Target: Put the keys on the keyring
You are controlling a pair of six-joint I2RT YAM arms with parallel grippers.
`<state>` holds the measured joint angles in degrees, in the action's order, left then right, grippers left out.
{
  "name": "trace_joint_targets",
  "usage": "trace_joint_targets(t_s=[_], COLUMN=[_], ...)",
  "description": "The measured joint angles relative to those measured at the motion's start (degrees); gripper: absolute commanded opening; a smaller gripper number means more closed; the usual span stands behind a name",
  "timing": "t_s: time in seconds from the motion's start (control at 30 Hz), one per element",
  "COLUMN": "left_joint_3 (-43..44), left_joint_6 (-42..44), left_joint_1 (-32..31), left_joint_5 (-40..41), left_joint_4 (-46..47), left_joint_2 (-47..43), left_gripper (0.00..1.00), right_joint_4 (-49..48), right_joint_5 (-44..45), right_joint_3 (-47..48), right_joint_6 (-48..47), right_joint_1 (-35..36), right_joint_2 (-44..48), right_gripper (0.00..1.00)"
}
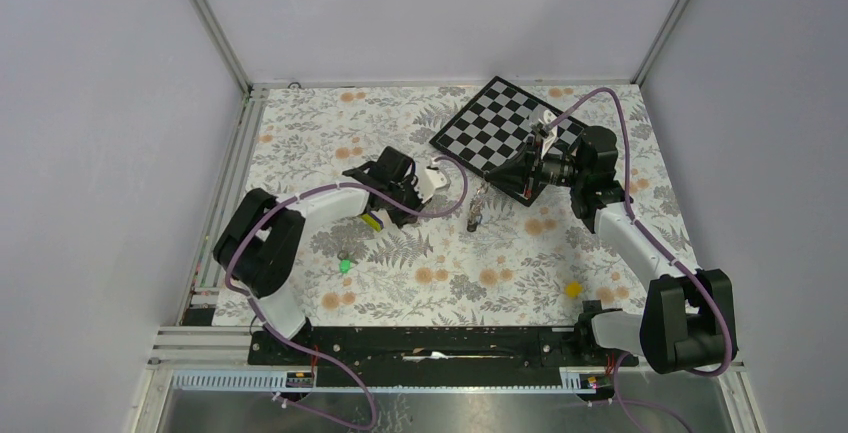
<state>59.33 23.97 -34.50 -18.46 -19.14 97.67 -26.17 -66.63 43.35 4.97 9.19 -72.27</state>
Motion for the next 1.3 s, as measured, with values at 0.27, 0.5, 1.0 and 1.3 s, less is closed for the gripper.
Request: trace_joint_targets(t_s=[0.27, 0.5, 1.0, 1.3], left_joint_3=[-0.70, -0.70, -0.70, -0.59], left_joint_6=[0.00, 0.00, -0.04, -0.04], left_joint_1=[-0.24, -0.44, -0.44, -0.44], left_joint_5=[-0.79, -1.53, -4.55, -6.45], left_joint_4=[-0.44, -0.57, -2.71, -4.57], left_joint_2=[1.60, 1.60, 1.60, 1.62], left_gripper=[0.08, 0.11, 0.17, 0.20], right_joint_4=[0.00, 0.11, 0.37, 1.20], right_joint_5=[0.02, 0.02, 0.20, 1.07], right_joint_3=[-0.11, -0.11, -0.11, -0.11], right_joint_6=[-0.02, -0.07, -1.05, -2.03], right_joint_1=[0.00, -0.11, -0.15, -0.17], right_joint_2=[-0.48, -0.87, -1.09, -1.68], right_gripper=[0.00, 0.00, 0.00, 0.00])
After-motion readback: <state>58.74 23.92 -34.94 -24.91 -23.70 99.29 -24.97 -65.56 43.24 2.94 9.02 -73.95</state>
